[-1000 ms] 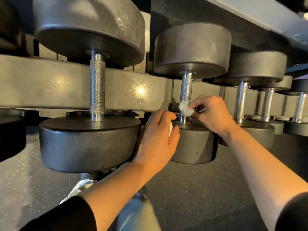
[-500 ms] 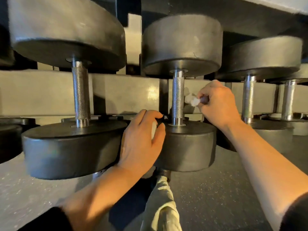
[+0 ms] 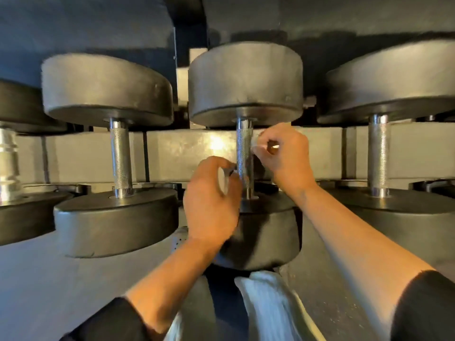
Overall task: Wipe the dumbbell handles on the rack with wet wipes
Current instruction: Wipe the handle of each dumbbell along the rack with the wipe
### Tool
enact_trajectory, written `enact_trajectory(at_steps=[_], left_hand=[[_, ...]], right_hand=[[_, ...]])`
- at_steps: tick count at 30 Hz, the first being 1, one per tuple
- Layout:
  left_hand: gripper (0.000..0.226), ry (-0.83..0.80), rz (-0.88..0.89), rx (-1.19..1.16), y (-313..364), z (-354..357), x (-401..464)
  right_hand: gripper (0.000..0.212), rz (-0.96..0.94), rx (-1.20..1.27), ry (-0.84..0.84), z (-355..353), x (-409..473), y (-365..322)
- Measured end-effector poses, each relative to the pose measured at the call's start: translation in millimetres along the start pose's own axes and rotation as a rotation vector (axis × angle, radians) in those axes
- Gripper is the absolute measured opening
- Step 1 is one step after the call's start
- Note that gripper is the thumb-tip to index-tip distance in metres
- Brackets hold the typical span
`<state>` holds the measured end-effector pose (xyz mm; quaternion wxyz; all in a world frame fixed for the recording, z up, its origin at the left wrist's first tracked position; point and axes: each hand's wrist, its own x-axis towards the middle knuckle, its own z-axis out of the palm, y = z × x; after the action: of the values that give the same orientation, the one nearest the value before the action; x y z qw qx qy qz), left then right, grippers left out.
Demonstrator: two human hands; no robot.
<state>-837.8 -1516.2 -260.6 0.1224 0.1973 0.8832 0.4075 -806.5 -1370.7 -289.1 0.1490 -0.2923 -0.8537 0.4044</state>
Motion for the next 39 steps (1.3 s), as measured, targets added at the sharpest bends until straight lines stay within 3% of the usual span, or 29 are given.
enact_trajectory(at_steps=[7, 9, 16, 24, 28, 33, 35, 37, 39], left_hand=[[0.011, -0.024, 0.009, 0.024, 2.7, -1.6, 0.3], [0.012, -0.037, -0.004, 0.033, 3.6, -2.2, 0.4], [0.017, -0.077, -0.047, 0.049, 3.7, -2.3, 1.7], [0.016, -0.084, -0.028, 0.049, 1.3, -0.8, 3.3], [0.016, -0.087, -0.012, 0.039, -0.8, -1.3, 2.8], [0.014, -0.095, 0.003, 0.021, -1.6, -1.0, 2.9], [0.013, -0.094, 0.017, 0.030, -2.4, -1.2, 3.1], [0.012, -0.094, 0.031, 0.033, -2.9, -1.7, 3.5], [0.012, -0.089, 0.041, 0.031, -2.9, -2.0, 3.4]], right_hand=[[0.006, 0.035, -0.064, -0.475, -14.5, -21.3, 9.7], [0.006, 0.092, -0.053, -0.527, -16.9, -22.0, 13.0], [0.038, 0.266, 0.256, -0.212, -21.5, -11.5, 34.7], [0.030, 0.126, 0.469, -0.102, 1.9, 8.3, 19.6], [0.029, 0.239, 0.502, -0.204, -1.5, -3.7, 22.3], [0.036, 0.280, 0.253, -0.506, -13.6, -22.8, 29.7], [0.036, 0.259, 0.191, -0.525, -18.3, -23.7, 28.6], [0.032, 0.272, 0.205, -0.411, -21.4, -22.9, 22.7], [0.024, 0.218, 0.211, -0.165, -22.8, -20.1, 13.8]])
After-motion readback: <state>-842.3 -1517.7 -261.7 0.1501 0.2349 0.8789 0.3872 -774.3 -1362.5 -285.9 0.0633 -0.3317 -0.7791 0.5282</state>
